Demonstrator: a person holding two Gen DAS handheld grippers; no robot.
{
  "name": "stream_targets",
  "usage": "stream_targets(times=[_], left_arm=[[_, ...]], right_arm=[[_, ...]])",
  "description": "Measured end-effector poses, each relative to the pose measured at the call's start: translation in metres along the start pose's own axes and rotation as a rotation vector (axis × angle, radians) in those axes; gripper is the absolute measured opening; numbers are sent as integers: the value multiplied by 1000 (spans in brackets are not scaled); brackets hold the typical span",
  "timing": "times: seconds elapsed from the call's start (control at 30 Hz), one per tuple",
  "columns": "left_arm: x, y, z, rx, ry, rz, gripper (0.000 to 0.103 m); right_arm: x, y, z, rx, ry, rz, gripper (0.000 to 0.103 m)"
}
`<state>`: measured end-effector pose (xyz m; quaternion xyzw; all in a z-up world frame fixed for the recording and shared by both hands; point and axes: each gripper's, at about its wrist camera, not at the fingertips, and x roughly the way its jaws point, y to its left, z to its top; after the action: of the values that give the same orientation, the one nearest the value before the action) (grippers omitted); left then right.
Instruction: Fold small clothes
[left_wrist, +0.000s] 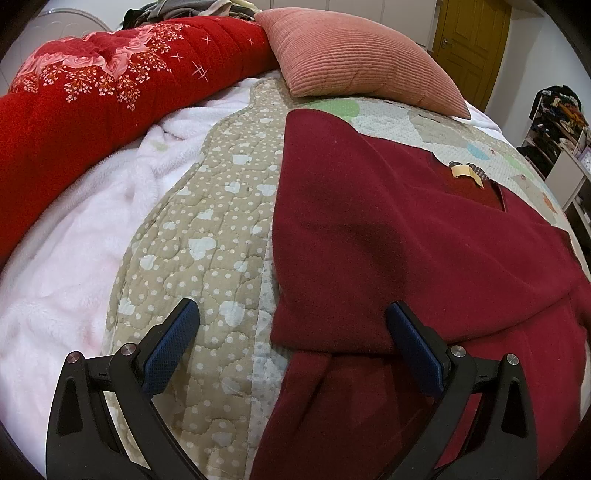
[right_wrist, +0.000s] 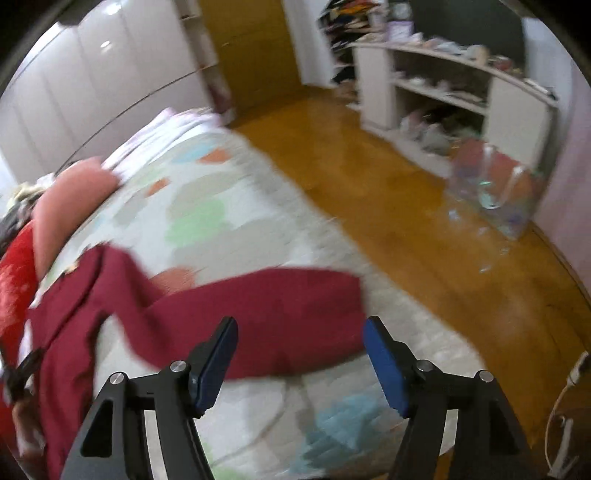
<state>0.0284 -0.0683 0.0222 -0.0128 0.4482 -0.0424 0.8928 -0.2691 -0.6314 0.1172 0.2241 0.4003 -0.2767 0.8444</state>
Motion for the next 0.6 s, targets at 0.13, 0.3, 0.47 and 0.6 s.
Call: stream_targets(times=[0.13,0.3,0.47,0.6], left_arm=[[0,0,0,0,-1,0,102],[1,-1,0,2,2,1,102],[-1,1,1,-5,-2,-8,102],[-8,1,2,-4,-22,-4,102]], right_arm=[[29,-16,11,9,21,-34,68],[73,-23,9,28,101,41,26],[49,-5,42,-68,-13,25,9],[9,1,105,-39,-179,-30,9]])
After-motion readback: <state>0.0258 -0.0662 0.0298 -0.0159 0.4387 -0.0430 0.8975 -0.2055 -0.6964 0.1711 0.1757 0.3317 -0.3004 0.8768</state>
